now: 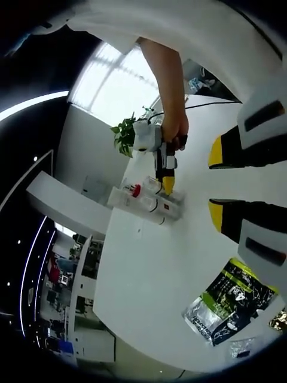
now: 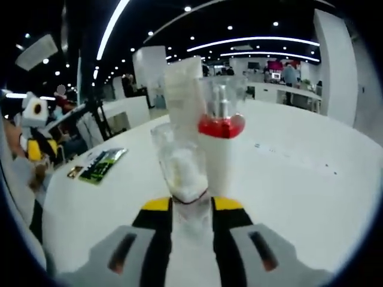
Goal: Arrange the skincare products in the storage area until every visible bottle or jar stands upright without overlapping.
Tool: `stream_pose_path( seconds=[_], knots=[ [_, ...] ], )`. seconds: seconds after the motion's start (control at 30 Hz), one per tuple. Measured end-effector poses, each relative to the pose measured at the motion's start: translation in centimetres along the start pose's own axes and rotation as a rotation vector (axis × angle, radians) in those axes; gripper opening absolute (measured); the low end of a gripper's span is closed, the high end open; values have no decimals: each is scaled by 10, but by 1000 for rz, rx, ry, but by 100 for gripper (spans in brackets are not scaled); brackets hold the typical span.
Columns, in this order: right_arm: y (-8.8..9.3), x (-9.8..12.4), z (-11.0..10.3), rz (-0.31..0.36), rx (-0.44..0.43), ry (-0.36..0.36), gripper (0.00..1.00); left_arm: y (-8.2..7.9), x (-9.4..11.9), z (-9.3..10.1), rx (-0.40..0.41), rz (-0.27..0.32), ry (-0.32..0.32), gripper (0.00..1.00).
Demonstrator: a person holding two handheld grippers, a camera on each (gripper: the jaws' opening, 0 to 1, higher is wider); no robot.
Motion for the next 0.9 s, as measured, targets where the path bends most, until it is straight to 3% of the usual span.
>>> stream_pose_path(
  seconds=[0.43, 0.9],
  knots=[
    [10, 12, 5, -44, 21, 10, 23, 2, -3, 2, 0, -1, 9, 20],
    [5, 14, 8, -34, 21, 26, 21, 1, -2, 1, 1, 6, 9, 20]
  ],
)
Point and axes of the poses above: the point that each gripper's makers call its tool centre point, and the gripper's own axes: x roughly backward along the fingers, z roughly to its right, y roughly out of its underside, the point moved 2 cm from there along x, roughly backward along the fingers, and after that the axes turned 12 degrees about x, right-handed, at the moved point
